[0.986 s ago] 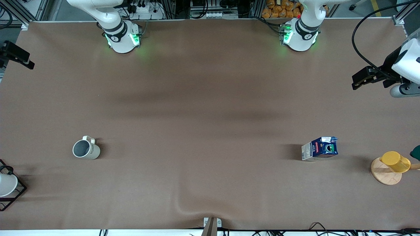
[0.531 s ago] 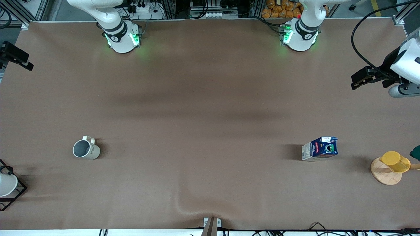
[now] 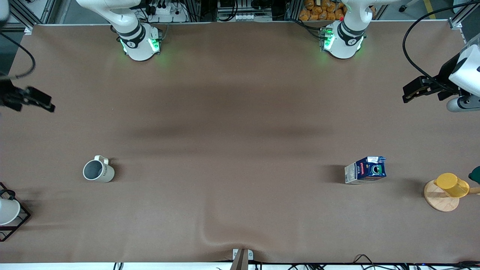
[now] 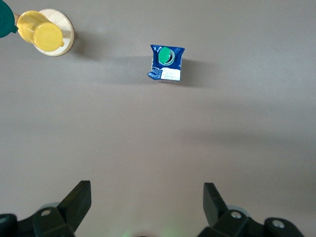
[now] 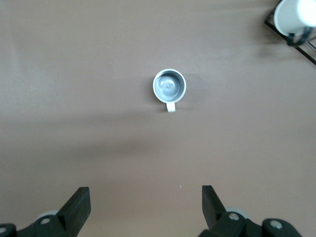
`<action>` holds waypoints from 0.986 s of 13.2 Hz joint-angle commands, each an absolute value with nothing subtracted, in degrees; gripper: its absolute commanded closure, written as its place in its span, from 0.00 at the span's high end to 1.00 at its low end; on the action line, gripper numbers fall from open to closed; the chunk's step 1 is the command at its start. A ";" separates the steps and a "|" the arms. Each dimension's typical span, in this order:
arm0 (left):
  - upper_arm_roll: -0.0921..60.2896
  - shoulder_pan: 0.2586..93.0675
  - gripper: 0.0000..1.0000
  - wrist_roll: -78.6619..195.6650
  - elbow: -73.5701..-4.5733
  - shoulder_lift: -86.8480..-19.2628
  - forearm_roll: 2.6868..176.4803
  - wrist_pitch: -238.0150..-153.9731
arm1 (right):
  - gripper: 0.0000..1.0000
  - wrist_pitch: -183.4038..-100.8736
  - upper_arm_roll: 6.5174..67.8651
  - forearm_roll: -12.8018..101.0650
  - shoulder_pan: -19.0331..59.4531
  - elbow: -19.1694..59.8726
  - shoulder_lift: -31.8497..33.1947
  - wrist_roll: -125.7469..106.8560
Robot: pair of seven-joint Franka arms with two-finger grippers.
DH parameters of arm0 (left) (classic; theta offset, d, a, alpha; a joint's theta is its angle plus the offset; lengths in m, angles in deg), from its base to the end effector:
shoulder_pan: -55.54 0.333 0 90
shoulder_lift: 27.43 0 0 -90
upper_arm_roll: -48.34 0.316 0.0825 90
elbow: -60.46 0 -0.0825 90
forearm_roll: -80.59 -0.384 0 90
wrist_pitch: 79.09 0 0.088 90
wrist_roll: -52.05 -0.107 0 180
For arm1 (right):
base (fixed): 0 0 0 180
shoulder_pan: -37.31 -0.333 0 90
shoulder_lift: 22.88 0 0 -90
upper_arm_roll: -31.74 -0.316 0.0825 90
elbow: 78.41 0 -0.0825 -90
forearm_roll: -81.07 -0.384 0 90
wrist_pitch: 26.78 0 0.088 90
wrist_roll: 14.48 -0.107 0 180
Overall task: Place milk next to cup
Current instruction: 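Lower the right gripper onto the white mug while the left gripper reaches the milk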
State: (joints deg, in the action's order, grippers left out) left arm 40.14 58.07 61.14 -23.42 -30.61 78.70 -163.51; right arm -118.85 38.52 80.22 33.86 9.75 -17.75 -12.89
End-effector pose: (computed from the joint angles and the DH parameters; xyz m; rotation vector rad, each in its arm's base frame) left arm 0.5598 -0.0492 0.6354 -3.1088 -0.0967 0.0652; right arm 0.5833 -0.0294 0.5922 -3.1359 0.0481 0.0321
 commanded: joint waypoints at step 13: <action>40.60 57.56 1.00 60.84 -24.00 -49.65 74.45 -184.01 | 0.85 -147.88 36.93 77.20 36.87 9.13 14.01 -4.19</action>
State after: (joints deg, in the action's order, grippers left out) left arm 40.49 57.91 61.14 -24.77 -47.10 76.84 -181.39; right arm -146.66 36.94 78.03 37.16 10.40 11.14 -3.71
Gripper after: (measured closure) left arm 0.000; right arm 0.040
